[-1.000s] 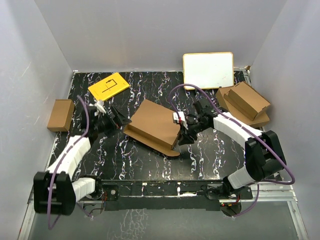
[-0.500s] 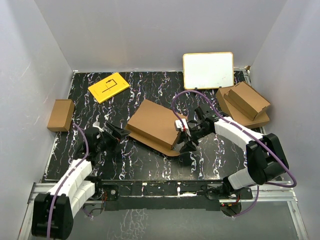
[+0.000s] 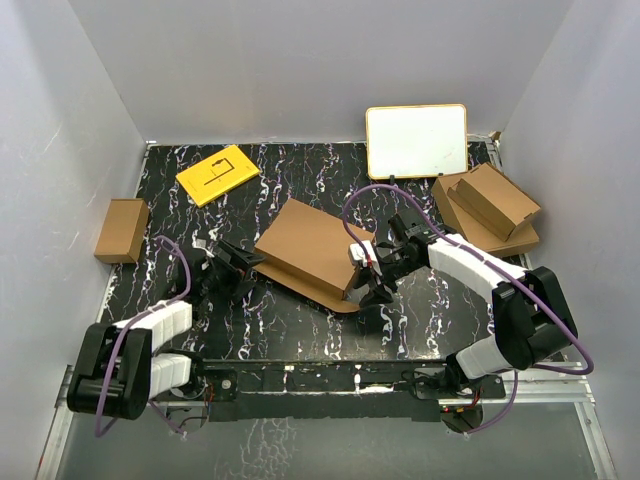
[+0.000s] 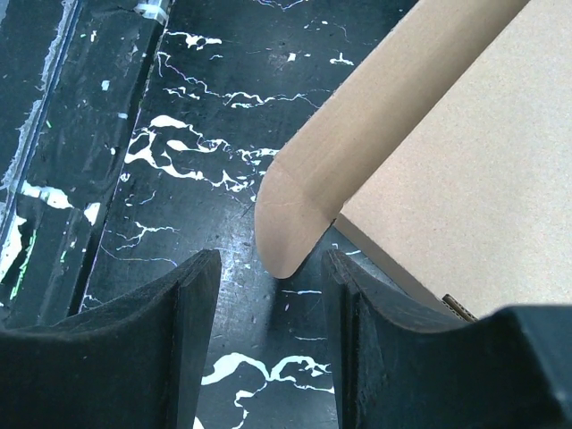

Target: Fold the paper box

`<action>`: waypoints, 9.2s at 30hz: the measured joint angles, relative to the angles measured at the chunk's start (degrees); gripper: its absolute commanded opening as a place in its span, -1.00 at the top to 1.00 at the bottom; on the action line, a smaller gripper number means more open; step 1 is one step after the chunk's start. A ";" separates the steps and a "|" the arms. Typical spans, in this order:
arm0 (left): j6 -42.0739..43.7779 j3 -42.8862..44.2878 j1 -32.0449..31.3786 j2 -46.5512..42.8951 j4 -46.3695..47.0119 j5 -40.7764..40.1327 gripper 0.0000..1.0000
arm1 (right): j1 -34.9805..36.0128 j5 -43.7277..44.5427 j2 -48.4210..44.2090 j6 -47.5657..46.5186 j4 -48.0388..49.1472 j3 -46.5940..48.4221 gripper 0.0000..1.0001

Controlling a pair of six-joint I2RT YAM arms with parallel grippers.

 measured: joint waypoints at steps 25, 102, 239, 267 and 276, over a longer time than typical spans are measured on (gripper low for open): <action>0.68 5.16 -0.09 12.83 5.11 -1.70 -0.48 | 0.39 0.02 0.00 -0.66 -1.20 0.00 -0.04; 2.49 11.61 -0.09 16.26 -0.33 -1.22 -0.11 | 22.12 27.36 -7.41 -2.67 15.63 -10.27 0.16; 5.86 14.73 0.20 21.27 2.97 -0.39 -0.09 | 29.83 34.16 13.51 -4.68 -1.09 16.48 0.84; 5.90 14.95 0.15 21.33 2.10 1.57 -0.12 | 20.31 31.23 9.81 -3.28 0.63 13.14 0.60; 6.03 15.43 0.07 21.33 0.79 1.79 -0.23 | 15.67 27.39 4.94 -2.60 3.30 13.14 0.15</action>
